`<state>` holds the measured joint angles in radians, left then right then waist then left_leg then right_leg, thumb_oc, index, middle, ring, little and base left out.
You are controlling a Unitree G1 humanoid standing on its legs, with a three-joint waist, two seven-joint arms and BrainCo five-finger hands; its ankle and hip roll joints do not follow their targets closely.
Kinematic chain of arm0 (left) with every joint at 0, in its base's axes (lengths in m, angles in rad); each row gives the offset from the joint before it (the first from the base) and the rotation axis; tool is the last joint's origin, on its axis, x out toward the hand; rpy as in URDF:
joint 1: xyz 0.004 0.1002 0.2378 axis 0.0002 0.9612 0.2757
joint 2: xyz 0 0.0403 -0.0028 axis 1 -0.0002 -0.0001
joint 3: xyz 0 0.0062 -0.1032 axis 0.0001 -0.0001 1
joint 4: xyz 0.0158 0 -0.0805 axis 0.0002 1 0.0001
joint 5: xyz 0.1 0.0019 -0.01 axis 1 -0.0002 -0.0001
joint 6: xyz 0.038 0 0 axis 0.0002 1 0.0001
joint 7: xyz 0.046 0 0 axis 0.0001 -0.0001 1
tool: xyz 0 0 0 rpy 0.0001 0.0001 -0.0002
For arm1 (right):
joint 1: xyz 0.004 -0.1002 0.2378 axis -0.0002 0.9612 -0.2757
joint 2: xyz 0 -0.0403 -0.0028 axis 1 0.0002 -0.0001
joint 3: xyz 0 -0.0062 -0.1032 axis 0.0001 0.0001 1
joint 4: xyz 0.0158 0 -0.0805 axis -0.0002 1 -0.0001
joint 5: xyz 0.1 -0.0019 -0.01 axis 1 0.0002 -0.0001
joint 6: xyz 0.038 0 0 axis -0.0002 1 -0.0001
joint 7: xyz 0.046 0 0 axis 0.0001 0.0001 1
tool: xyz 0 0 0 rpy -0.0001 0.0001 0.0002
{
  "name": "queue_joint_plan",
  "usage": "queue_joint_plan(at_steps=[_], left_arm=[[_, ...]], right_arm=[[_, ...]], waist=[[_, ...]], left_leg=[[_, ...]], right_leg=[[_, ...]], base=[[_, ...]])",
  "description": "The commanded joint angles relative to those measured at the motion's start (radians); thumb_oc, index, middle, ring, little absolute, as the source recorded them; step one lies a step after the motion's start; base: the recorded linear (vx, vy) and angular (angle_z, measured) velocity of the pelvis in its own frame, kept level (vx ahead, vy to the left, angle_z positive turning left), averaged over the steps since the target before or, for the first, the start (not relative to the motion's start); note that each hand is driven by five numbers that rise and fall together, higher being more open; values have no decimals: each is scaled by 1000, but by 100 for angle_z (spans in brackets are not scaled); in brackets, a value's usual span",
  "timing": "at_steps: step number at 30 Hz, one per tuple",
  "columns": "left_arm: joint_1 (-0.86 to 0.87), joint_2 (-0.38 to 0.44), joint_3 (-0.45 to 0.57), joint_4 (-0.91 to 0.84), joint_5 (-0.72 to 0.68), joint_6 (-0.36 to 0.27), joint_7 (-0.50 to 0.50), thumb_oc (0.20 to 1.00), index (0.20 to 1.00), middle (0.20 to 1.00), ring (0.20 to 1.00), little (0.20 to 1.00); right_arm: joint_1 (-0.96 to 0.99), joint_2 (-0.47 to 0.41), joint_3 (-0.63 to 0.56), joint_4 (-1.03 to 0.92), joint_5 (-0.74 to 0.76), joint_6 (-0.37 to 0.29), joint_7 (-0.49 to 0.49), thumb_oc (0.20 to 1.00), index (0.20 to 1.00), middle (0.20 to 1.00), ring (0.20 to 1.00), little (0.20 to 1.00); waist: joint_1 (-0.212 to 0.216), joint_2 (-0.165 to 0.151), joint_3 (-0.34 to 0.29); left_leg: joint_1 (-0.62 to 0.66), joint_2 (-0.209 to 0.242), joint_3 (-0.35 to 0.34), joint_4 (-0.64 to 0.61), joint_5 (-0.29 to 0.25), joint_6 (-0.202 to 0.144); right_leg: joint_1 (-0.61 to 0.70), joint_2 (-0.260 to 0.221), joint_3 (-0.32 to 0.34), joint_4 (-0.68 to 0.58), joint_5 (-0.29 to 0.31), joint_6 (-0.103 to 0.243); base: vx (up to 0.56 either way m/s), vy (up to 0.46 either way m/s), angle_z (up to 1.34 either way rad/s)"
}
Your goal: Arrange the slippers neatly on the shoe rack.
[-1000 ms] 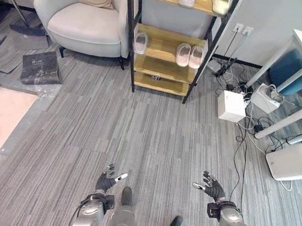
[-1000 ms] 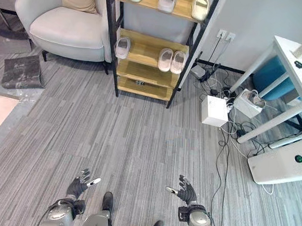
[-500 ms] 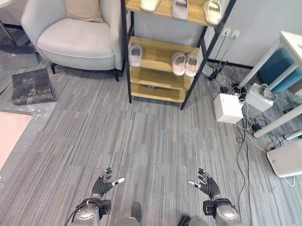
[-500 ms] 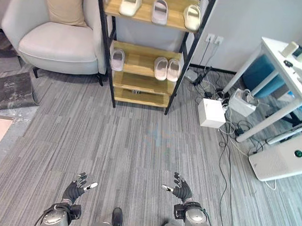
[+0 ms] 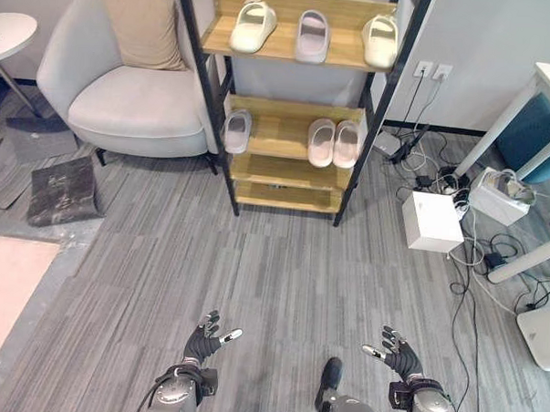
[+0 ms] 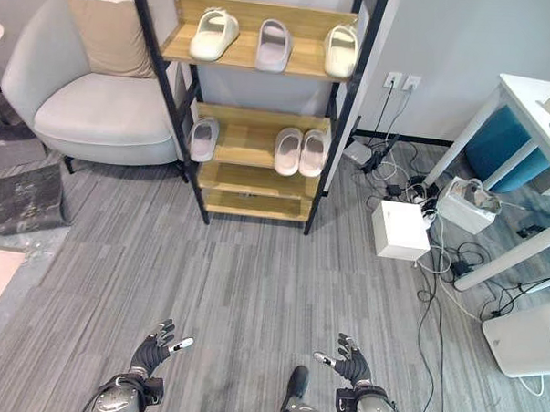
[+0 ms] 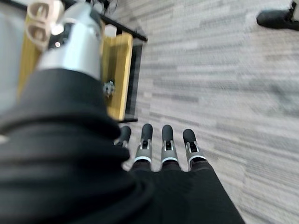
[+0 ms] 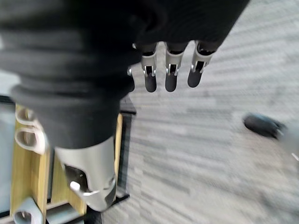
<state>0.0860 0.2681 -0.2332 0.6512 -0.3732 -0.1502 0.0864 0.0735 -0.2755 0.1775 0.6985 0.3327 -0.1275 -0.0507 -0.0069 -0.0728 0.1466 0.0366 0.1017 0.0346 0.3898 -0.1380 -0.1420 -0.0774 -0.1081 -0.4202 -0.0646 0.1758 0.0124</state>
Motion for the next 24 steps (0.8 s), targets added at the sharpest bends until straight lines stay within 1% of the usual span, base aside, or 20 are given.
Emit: queue_joint_plan(at_steps=[1,2,3,4,5,6,7,8,9,10,11,12,14,16,18,20,21,22,23,24], left_arm=[[-53,43,-18,-64,-18,-39,-6,1000,1000,1000,1000,1000],[-54,47,-18,-70,-22,-38,-1,1000,1000,1000,1000,1000],[-57,47,-21,-72,-25,-39,-2,1000,1000,1000,1000,1000],[-60,47,-21,-69,-26,-40,-1,1000,1000,1000,1000,1000],[-60,49,-24,-72,-28,-41,-1,1000,1000,1000,1000,1000],[-60,49,-24,-72,-28,-41,-1,1000,1000,1000,1000,1000],[-58,52,-23,-75,-27,-40,-1,1000,1000,1000,1000,1000],[-52,54,-23,-75,-23,-38,-1,1000,1000,1000,1000,1000],[-46,52,-23,-73,-15,-33,1,1000,1000,1000,1000,1000],[-42,52,-25,-67,-8,-30,-1,1000,1000,1000,1000,1000],[-40,53,-22,-60,0,-27,0,1000,1000,1000,1000,1000],[-34,53,-20,-52,13,-25,0,1000,1000,1000,1000,1000],[-23,55,-13,-52,6,-22,-2,1000,1000,1000,1000,1000],[-10,59,-2,-43,2,-24,-5,1000,1000,1000,1000,1000],[-1,67,-2,-48,3,-22,-2,1000,1000,1000,1000,1000],[5,71,-1,-51,5,-22,-2,1000,1000,1000,1000,1000],[5,76,1,-56,2,-22,2,1000,1000,1000,1000,1000],[6,77,0,-56,-2,-22,0,1000,1000,1000,1000,1000],[6,76,0,-56,-2,-22,0,1000,1000,1000,1000,1000],[9,77,0,-61,-7,-24,2,1000,1000,1000,1000,1000]], right_arm=[[-21,-22,6,-60,56,-44,5,1000,1000,1000,1000,1000],[-24,-23,7,-56,60,-43,3,1000,1000,1000,1000,1000],[-27,-23,8,-50,65,-42,1,1000,1000,1000,1000,1000],[-30,-23,9,-48,70,-43,3,1000,1000,1000,1000,1000],[-31,-20,10,-50,79,-45,6,1000,1000,1000,1000,1000],[-31,-20,10,-50,79,-45,6,1000,1000,1000,1000,1000],[-32,-20,11,-52,78,-46,8,1000,1000,1000,1000,1000],[-35,-21,15,-49,75,-47,7,1000,1000,1000,1000,1000],[-39,-21,24,-51,69,-49,9,1000,1000,1000,1000,1000],[-38,-22,29,-55,65,-49,10,1000,1000,1000,1000,1000],[-37,-21,33,-54,61,-53,11,1000,1000,1000,1000,1000],[-41,-23,38,-52,49,-55,8,1000,1000,1000,1000,1000],[-60,-23,47,-49,39,-49,6,1000,1000,1000,1000,1000],[-68,-10,56,-55,37,-48,11,1000,1000,1000,1000,1000],[-84,7,62,-62,35,-48,10,1000,1000,1000,1000,1000],[-94,23,71,-57,35,-47,14,1000,1000,1000,1000,1000],[-109,36,83,-61,24,-41,16,1000,1000,1000,1000,1000],[-110,38,86,-70,20,-38,20,1000,1000,1000,1000,1000],[-110,38,86,-70,20,-38,20,1000,1000,1000,1000,1000],[-107,40,88,-74,13,-37,27,1000,1000,1000,1000,1000]], waist=[[19,-31,67],[31,-34,78],[38,-41,84],[47,-47,89],[65,-56,99],[65,-56,99],[72,-61,97],[81,-60,93],[95,-49,86],[101,-44,83],[105,-34,75],[108,-33,65],[120,-34,61],[127,-38,38],[134,-48,21],[144,-56,15],[149,-58,21],[146,-50,25],[146,-49,23],[138,-42,33]], left_leg=[[-42,-59,4,146,177,-12],[-61,-41,21,182,177,-3],[-90,-45,24,182,178,4],[-125,-50,27,167,160,13],[-200,-59,28,130,118,34],[-201,-59,28,131,117,34],[-231,-63,35,68,98,50],[-260,-58,42,-78,103,62],[-273,-51,18,-213,155,66],[-264,-47,3,-288,194,68],[-287,-38,-7,-378,251,61],[-292,-38,-8,-450,287,54],[-295,-49,-11,-455,308,49],[-273,-56,-2,-467,320,59],[-252,-74,16,-460,304,77],[-233,-91,38,-439,275,102],[-206,-108,60,-414,233,133],[-185,-111,64,-412,217,143],[-189,-110,64,-411,218,142],[-158,-117,68,-412,202,154]], right_leg=[[40,-45,-22,-9,-45,104],[61,-31,-21,-9,-66,91],[72,-31,-20,-14,-80,85],[85,-28,-15,-18,-92,82],[109,-19,-2,-23,-115,83],[109,-19,-2,-23,-115,82],[111,-14,6,-23,-133,83],[123,-5,17,-23,-149,92],[144,14,25,-23,-166,95],[158,26,34,-23,-179,93],[162,41,36,-23,-191,93],[174,50,41,-23,-202,92],[204,66,64,-23,-210,90],[221,72,76,-23,-216,94],[224,55,89,6,-230,106],[209,27,101,92,-226,126],[164,-26,93,244,-169,167],[127,-50,87,321,-137,181],[124,-49,87,320,-135,181],[94,-71,82,397,-83,204]], base=[[191,-76,-39],[255,-89,-16],[256,-59,-6],[328,-22,10],[271,-11,6],[273,19,17],[232,77,12],[397,139,13],[373,144,-4],[367,150,2],[334,124,-9],[368,153,-6],[350,165,1],[352,194,-12],[356,241,-42],[325,301,-36],[290,328,-32],[219,263,-31],[134,160,-27],[164,172,-22]])
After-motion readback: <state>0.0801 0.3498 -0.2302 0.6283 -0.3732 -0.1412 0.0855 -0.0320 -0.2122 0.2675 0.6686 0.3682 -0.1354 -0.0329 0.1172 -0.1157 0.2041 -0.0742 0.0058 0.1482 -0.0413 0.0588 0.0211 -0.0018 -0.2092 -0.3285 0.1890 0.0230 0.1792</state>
